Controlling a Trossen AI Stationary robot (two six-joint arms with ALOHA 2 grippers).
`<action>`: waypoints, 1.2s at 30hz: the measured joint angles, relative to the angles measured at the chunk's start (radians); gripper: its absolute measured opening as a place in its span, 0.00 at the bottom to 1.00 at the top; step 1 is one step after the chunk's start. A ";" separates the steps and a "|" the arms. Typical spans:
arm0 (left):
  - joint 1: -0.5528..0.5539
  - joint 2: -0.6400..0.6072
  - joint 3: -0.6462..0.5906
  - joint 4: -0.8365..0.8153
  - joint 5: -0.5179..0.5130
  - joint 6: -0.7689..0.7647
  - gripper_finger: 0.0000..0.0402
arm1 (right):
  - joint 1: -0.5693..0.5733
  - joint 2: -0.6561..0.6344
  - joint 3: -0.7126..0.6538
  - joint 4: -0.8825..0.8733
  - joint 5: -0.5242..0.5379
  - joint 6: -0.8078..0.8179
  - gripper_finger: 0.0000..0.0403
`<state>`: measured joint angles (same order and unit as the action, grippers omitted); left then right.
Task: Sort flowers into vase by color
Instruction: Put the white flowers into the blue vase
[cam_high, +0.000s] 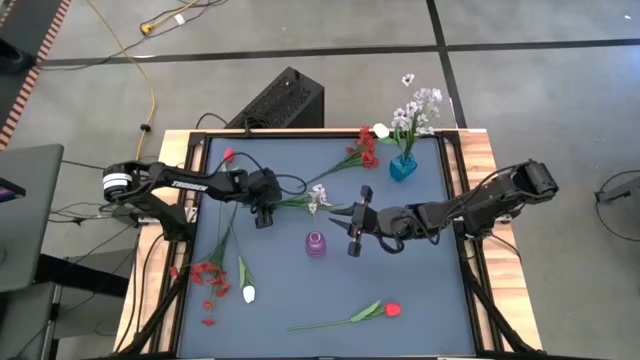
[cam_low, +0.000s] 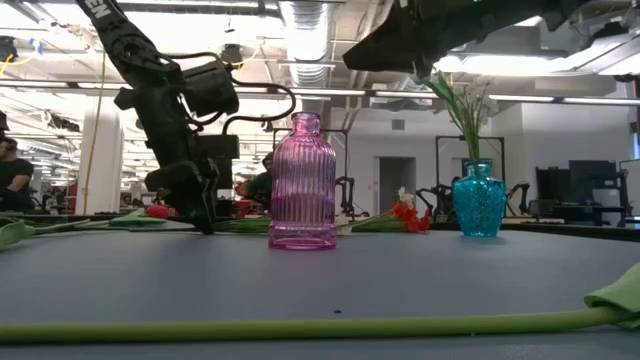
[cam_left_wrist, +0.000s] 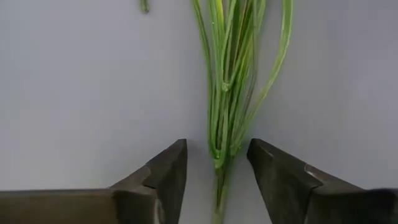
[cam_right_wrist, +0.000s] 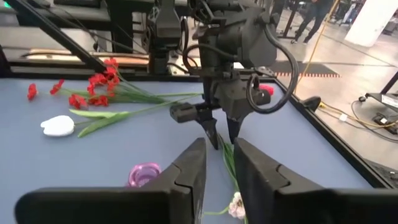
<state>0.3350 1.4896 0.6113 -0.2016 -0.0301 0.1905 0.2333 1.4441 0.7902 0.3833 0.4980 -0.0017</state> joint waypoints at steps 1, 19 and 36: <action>0.000 0.000 0.000 -0.004 0.002 0.000 0.37 | 0.000 0.000 0.000 -0.007 0.000 0.001 0.28; 0.004 -0.214 0.018 -0.012 -0.065 -0.023 0.03 | 0.038 -0.031 0.000 -0.079 0.000 -0.022 0.29; -0.125 -0.405 0.019 0.620 0.368 -0.307 0.03 | -0.062 -0.026 -0.001 0.136 -0.124 -0.034 0.40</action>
<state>0.2104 1.0847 0.6308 0.4182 0.3383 -0.1165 0.1711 1.4181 0.7895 0.5194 0.3742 -0.0353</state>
